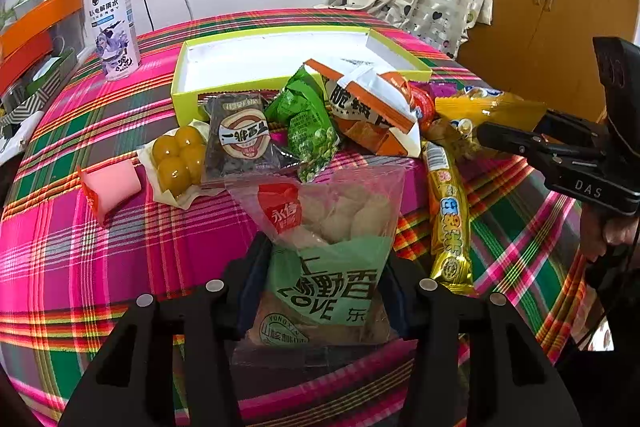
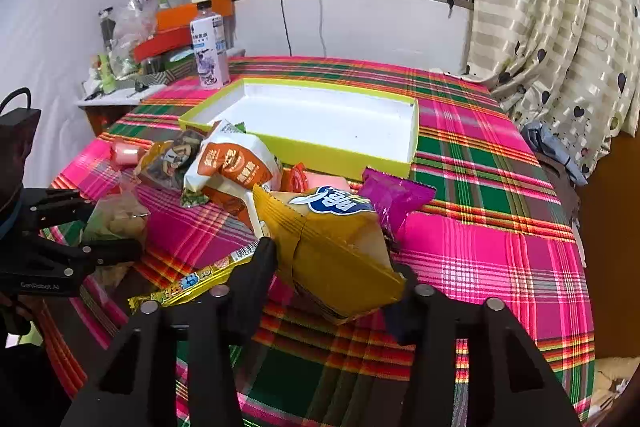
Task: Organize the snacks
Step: 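Lift both held bags and carry them over the white tray box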
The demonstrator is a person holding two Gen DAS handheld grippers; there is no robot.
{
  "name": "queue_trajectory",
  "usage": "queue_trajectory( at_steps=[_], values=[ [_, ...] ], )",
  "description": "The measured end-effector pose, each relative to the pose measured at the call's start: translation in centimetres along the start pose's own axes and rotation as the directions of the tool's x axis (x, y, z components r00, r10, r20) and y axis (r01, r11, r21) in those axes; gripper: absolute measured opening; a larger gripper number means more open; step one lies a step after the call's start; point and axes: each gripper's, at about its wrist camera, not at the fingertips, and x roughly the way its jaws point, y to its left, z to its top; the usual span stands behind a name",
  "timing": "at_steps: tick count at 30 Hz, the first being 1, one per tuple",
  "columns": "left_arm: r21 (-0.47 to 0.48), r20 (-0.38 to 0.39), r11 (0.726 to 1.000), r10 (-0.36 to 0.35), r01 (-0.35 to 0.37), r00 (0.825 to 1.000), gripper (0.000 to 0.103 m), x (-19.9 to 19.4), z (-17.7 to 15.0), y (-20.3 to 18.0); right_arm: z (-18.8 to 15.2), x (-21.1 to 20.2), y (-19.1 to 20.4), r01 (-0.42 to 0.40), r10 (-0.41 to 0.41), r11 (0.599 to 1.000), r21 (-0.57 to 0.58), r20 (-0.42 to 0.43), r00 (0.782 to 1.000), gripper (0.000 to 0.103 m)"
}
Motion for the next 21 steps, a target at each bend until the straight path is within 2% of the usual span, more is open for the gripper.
queue_trajectory(
  at_steps=[4,11,21],
  values=[
    [-0.013,0.025,1.0,0.005,-0.004,1.0,0.049,-0.9,0.4,0.0,-0.2,-0.6,0.1,0.002,-0.002,1.0,0.005,0.008,1.0,0.038],
    [-0.022,0.059,1.0,0.024,-0.023,0.998,0.048,-2.0,1.0,0.0,0.2,-2.6,0.2,0.0,-0.001,1.0,0.019,0.056,0.998,0.037],
    [-0.027,0.126,0.999,0.043,-0.04,0.991,0.048,-2.9,4.1,0.1,3.2,-4.5,0.4,-0.004,0.003,1.0,0.009,0.136,0.991,0.037]
  ],
)
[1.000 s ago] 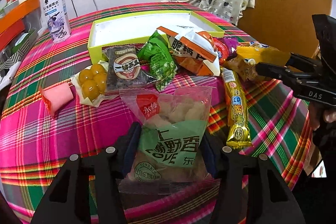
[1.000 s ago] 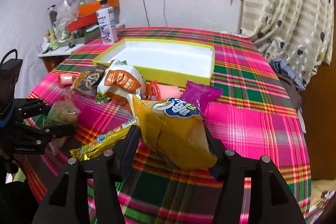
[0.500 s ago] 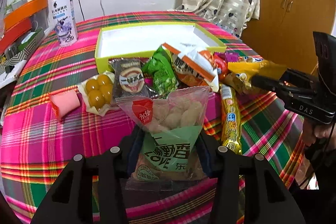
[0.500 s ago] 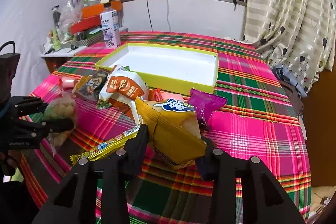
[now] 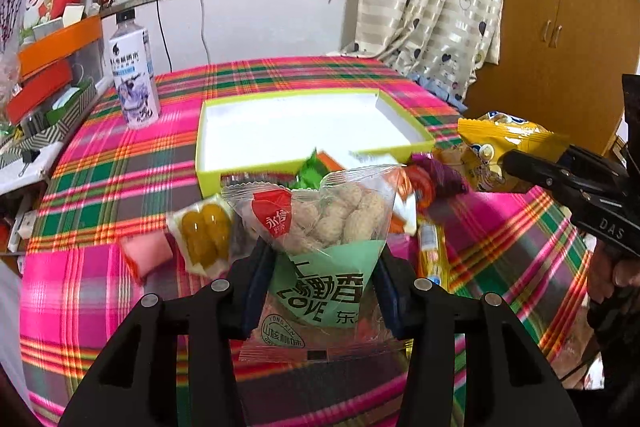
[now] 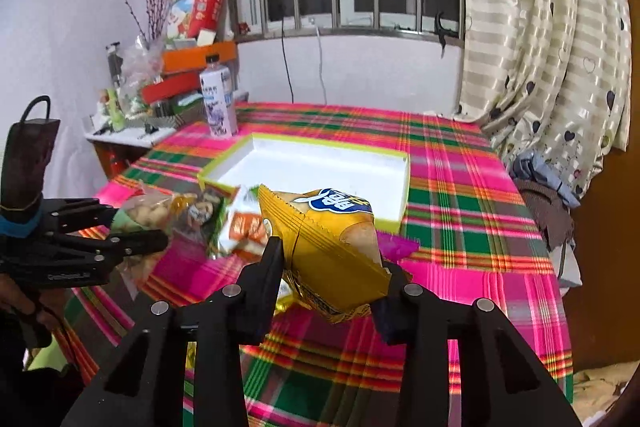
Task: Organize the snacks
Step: 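Lift both held bags and carry them over the white tray box, then open left gripper to drop clear bag in tray while right gripper releases chip bag there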
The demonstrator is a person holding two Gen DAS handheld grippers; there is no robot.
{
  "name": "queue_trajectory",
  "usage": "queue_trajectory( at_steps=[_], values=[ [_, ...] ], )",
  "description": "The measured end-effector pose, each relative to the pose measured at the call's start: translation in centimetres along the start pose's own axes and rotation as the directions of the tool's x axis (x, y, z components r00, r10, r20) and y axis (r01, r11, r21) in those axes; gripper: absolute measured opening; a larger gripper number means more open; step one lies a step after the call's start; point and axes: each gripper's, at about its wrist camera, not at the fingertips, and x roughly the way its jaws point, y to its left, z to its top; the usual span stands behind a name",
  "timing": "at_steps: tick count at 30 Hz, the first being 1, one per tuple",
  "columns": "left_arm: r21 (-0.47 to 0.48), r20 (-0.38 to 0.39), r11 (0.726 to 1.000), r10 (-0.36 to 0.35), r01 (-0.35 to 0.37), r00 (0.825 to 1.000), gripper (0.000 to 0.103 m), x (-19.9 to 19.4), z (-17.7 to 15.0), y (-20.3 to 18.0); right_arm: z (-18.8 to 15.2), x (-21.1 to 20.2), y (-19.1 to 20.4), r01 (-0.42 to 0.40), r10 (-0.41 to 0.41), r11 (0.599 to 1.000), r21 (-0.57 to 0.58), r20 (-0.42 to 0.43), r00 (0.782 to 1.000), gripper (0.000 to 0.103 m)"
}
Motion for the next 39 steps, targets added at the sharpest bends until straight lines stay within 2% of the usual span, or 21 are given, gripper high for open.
queue_trajectory(
  at_steps=[14,20,29,39],
  values=[
    [-0.016,0.046,1.0,0.017,-0.017,0.999,0.048,2.7,6.4,1.1,5.0,4.3,-1.2,-0.004,0.004,1.0,-0.01,-0.003,1.0,0.037],
    [-0.028,0.025,0.999,0.022,-0.021,0.999,0.048,5.7,8.5,2.2,6.2,7.7,-1.9,-0.001,0.001,1.0,-0.007,-0.036,0.999,0.038],
    [-0.046,-0.033,0.998,0.042,-0.043,0.999,0.048,10.3,9.6,3.9,6.2,12.9,-3.2,0.022,-0.021,1.0,0.009,-0.121,0.992,0.038],
    [-0.07,-0.085,0.995,0.061,-0.067,0.995,0.049,13.7,10.1,5.1,6.1,16.1,-4.8,0.059,-0.052,0.998,0.032,-0.178,0.983,0.041]
  ],
)
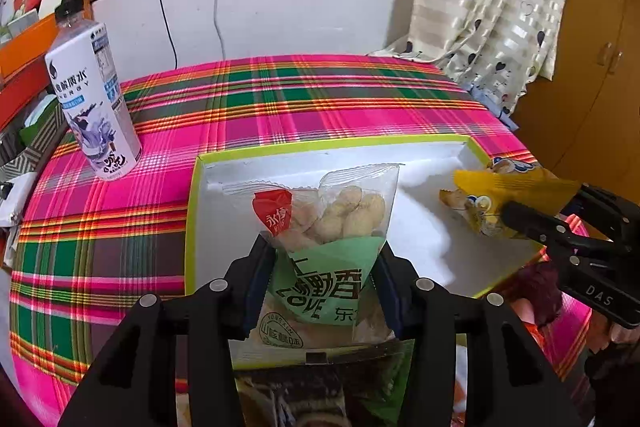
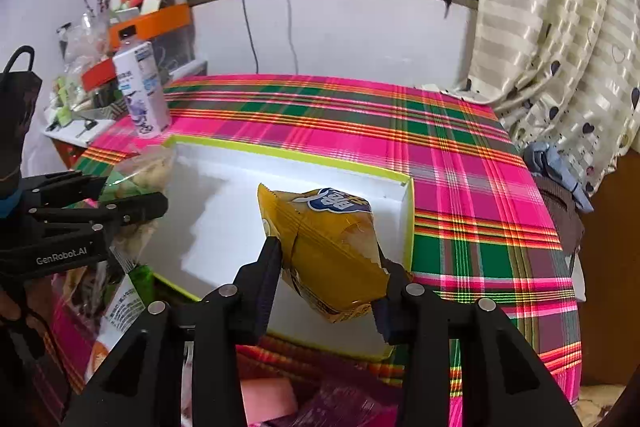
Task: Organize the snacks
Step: 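Open left gripper to drop clear bag in tray while right gripper releases chip bag there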
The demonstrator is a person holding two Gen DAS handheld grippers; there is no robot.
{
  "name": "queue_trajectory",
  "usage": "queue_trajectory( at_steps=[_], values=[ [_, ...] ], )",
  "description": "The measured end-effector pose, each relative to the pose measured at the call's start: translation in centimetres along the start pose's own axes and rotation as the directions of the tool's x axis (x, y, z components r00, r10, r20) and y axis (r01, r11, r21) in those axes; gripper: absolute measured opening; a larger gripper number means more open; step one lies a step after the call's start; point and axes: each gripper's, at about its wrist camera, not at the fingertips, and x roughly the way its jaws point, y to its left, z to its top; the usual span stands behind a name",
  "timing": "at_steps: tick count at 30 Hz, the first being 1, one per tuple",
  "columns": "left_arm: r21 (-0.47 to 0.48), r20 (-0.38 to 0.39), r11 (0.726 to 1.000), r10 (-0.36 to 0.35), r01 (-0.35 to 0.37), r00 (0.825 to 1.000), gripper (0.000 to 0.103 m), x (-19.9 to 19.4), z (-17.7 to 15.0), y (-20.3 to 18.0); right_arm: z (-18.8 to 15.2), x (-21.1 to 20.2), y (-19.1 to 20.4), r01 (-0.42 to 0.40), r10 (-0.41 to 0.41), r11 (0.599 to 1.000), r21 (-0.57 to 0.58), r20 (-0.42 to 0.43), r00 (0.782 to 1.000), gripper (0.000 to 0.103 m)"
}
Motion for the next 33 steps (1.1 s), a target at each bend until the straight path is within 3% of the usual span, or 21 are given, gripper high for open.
queue_trajectory(
  at_steps=[9,14,21,28,33],
  values=[
    [-0.031,0.001,0.999,-0.037,0.037,0.999,0.052,0.0,0.2,0.5,0.6,-1.2,0.2,-0.047,0.048,0.999,-0.006,0.036,0.998,0.055],
    [-0.03,0.021,0.999,-0.044,0.045,0.999,0.055,-1.3,0.1,0.4,0.3,-2.4,0.6,-0.088,0.088,0.996,-0.003,0.057,0.995,0.056],
    [-0.015,0.06,0.999,-0.03,0.031,0.998,0.055,-3.5,-0.1,-0.2,-0.8,-3.9,0.1,-0.069,0.067,0.997,0.038,0.061,0.996,0.056],
    [0.015,0.043,1.0,0.003,-0.004,0.999,0.055,-3.7,-1.3,-0.8,-2.2,-3.2,0.0,-0.031,0.031,0.999,0.033,0.002,1.0,0.024],
    [0.035,0.02,0.998,0.051,-0.052,0.998,0.055,-2.6,-1.7,-0.9,-2.1,-1.5,0.0,-0.005,0.005,1.0,0.012,-0.022,1.0,0.021]
  ],
)
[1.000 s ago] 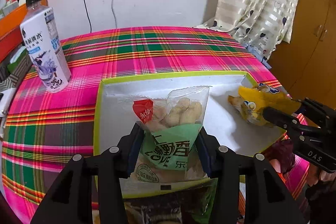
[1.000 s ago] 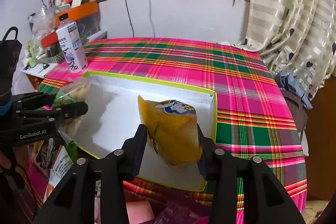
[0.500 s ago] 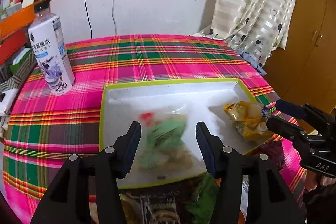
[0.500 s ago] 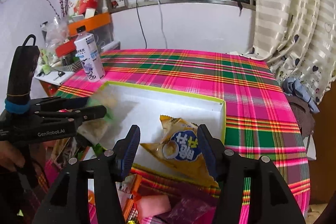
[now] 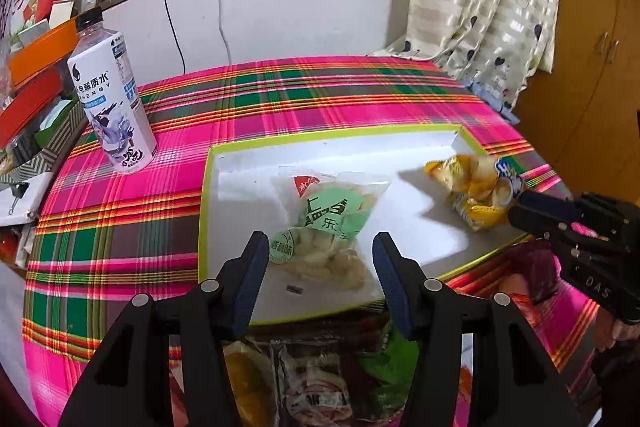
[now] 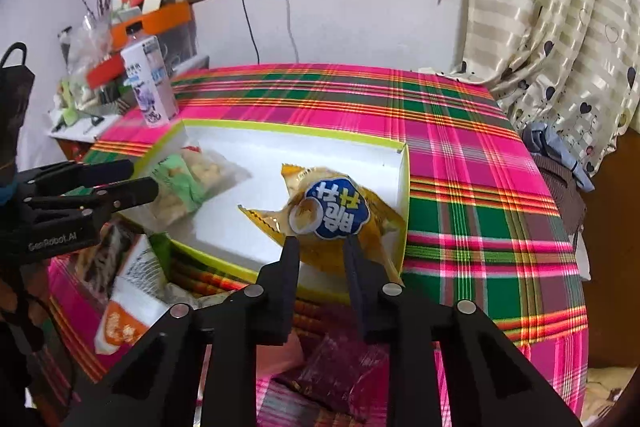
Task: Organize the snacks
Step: 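Open left gripper to drop clear bag in tray while right gripper releases chip bag there, then withdraw both open grippers from the tray back over the snacks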
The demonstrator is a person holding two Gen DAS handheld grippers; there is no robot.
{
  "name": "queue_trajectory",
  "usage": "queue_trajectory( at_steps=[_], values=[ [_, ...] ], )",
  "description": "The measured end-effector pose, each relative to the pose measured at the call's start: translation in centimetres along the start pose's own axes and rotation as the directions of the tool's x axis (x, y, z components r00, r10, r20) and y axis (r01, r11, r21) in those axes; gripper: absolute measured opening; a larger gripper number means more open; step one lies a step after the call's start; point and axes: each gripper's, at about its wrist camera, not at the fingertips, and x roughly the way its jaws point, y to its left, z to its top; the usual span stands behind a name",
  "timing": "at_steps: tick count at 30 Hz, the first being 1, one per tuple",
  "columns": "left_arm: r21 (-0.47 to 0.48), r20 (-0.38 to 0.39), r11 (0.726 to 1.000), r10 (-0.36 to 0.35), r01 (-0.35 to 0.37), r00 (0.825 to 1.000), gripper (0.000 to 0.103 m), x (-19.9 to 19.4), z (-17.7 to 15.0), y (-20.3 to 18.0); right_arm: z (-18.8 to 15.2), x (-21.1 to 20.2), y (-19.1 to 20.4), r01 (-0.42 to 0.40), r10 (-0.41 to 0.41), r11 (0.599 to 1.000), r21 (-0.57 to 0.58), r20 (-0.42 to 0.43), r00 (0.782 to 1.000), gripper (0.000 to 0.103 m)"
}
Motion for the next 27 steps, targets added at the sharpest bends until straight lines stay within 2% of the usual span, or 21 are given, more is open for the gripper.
queue_trajectory(
  at_steps=[4,8,10,16,27],
  values=[
    [0.001,-0.013,0.999,0.032,-0.032,0.999,0.055,1.1,0.3,0.3,0.9,1.4,-0.4,0.017,-0.017,1.0,0.001,-0.01,1.0,0.021],
    [-0.01,-0.008,0.999,0.032,-0.032,0.999,0.055,1.2,0.6,0.8,1.2,0.9,-0.6,-0.001,0.001,1.0,0.022,0.005,1.0,0.022],
    [-0.013,-0.003,0.999,0.029,-0.029,1.0,0.055,0.9,0.6,0.7,1.1,0.4,-0.6,-0.006,0.005,1.0,0.03,0.011,1.0,0.028],
    [-0.016,0.018,1.0,0.017,-0.017,1.0,0.055,-1.0,0.1,0.2,0.3,-2.0,-0.3,-0.016,0.014,0.999,0.052,0.032,0.999,0.036],
    [-0.055,0.049,0.998,-0.016,0.019,0.999,0.055,-6.3,-2.2,-0.5,-1.4,-6.4,1.6,-0.033,0.029,0.997,0.063,0.059,0.998,0.042]
  ],
)
